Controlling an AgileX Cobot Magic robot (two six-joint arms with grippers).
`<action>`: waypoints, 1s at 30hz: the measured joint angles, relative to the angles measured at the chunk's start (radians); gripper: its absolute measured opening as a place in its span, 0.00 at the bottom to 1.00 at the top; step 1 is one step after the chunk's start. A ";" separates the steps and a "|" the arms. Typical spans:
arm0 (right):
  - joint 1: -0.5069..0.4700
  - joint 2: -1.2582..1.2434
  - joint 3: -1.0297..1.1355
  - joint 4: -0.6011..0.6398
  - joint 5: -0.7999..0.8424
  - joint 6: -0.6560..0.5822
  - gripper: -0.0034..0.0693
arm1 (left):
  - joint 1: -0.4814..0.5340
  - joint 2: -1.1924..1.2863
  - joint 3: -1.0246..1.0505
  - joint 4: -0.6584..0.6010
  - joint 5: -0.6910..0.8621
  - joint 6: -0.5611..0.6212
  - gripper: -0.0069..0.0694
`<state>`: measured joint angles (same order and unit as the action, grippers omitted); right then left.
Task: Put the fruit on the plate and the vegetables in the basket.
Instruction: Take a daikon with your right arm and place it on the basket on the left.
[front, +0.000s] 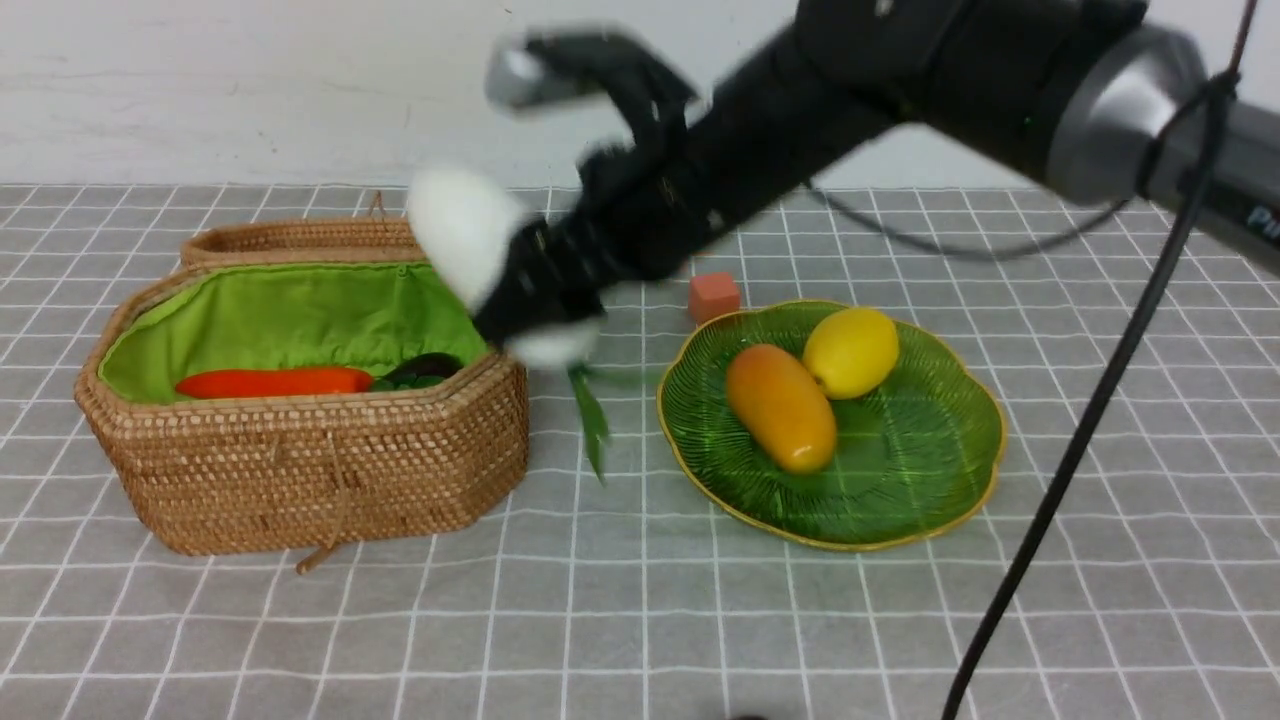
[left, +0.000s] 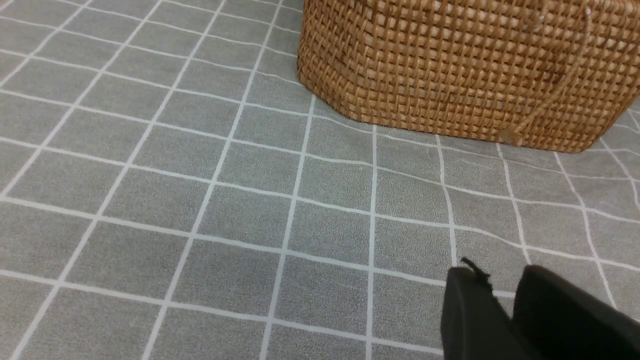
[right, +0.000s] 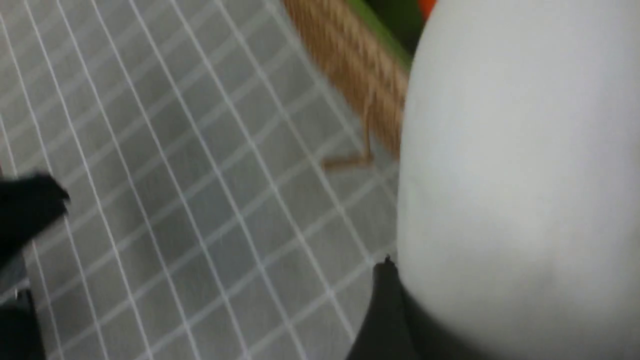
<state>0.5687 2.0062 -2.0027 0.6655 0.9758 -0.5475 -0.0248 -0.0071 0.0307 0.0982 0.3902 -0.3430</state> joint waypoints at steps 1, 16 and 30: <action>0.000 0.023 -0.051 0.026 -0.035 -0.025 0.76 | 0.000 0.000 0.000 0.000 0.000 0.000 0.27; 0.108 0.297 -0.142 0.064 -0.530 -0.079 0.79 | 0.000 0.000 0.000 0.001 0.000 0.000 0.29; 0.072 0.135 -0.145 -0.197 -0.038 0.095 0.94 | 0.000 0.000 0.000 0.001 0.000 0.000 0.30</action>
<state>0.6405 2.1413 -2.1479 0.4688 0.9374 -0.4525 -0.0248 -0.0071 0.0307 0.0992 0.3902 -0.3430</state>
